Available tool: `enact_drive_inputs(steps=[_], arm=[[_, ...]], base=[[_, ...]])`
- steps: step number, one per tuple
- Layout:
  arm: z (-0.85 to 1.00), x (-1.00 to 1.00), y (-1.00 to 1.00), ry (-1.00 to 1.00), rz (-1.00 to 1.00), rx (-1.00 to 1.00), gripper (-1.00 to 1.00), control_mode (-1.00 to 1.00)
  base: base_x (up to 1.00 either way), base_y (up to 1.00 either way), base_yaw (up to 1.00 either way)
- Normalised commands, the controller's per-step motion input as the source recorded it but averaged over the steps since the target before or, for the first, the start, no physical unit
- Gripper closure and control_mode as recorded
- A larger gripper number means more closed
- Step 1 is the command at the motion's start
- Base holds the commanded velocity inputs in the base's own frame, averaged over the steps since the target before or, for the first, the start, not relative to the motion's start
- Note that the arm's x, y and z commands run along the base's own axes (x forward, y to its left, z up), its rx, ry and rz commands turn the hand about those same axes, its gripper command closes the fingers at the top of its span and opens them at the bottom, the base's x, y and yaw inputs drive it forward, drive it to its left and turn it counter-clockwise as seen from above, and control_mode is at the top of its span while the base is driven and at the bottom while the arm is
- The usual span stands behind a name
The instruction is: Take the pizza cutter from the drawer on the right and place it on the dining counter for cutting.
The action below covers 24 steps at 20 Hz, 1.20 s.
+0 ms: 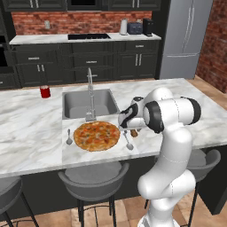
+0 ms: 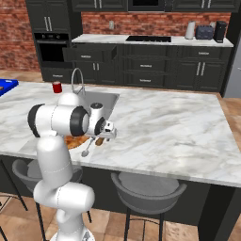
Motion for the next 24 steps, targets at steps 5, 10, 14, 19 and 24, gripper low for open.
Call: enact_drive_inputs(steps=[5, 10, 14, 19, 24], arm=[[0.09, 0.04, -0.13, 0.08, 0.02, 0.08, -1.0, -1.0], [0.74, 0.01, 0.0, 0.0, 0.0, 0.03, -1.0, -1.0], [0.89, -0.15, 0.0, 0.0, 0.0, 0.0, -1.0, -1.0], [0.67, -0.48, 0.09, 0.0, 0.0, -0.01, -1.0, -1.0], [0.27, -0.95, 0.02, 0.0, 0.0, -0.06, -1.0, -1.0]], base=[[0.0, 0.0, 0.0], [0.0, 0.0, 0.0], [0.0, 0.0, 0.0], [0.0, 0.0, 0.0], [0.0, 0.0, 0.0]])
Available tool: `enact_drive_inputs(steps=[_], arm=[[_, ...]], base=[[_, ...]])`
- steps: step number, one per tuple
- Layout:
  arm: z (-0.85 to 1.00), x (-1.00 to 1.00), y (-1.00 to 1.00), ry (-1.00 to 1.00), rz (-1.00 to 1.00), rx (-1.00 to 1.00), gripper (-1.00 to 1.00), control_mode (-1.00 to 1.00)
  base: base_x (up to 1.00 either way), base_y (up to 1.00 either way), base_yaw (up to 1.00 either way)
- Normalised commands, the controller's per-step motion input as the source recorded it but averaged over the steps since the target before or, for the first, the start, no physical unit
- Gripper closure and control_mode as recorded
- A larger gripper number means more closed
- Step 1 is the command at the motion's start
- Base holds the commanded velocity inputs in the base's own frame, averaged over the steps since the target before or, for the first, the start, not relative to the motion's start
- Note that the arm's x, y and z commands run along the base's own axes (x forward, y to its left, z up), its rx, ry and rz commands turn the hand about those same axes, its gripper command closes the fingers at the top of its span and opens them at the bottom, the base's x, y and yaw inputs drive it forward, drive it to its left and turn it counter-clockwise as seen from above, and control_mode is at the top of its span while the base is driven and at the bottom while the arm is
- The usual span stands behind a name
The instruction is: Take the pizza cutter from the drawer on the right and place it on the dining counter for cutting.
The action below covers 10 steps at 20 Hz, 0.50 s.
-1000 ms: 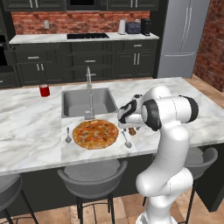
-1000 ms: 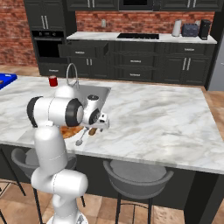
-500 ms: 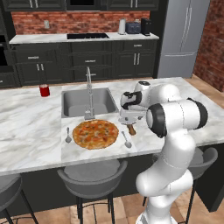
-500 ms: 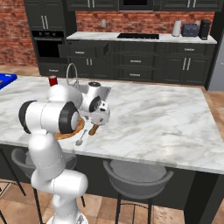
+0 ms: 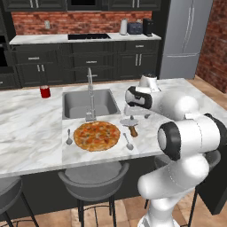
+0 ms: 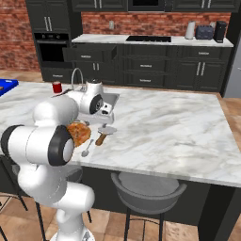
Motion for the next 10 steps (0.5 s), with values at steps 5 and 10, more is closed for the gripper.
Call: enact_drive_inputs(steps=[5, 10], arm=[[0.28, -1.0, 0.0, 0.0, -0.01, -0.04, -1.0, -1.0], [0.39, -1.0, 0.0, 0.0, -0.01, -0.01, -1.0, -1.0]], base=[[0.0, 0.0, 0.0], [0.0, 0.0, 0.0]])
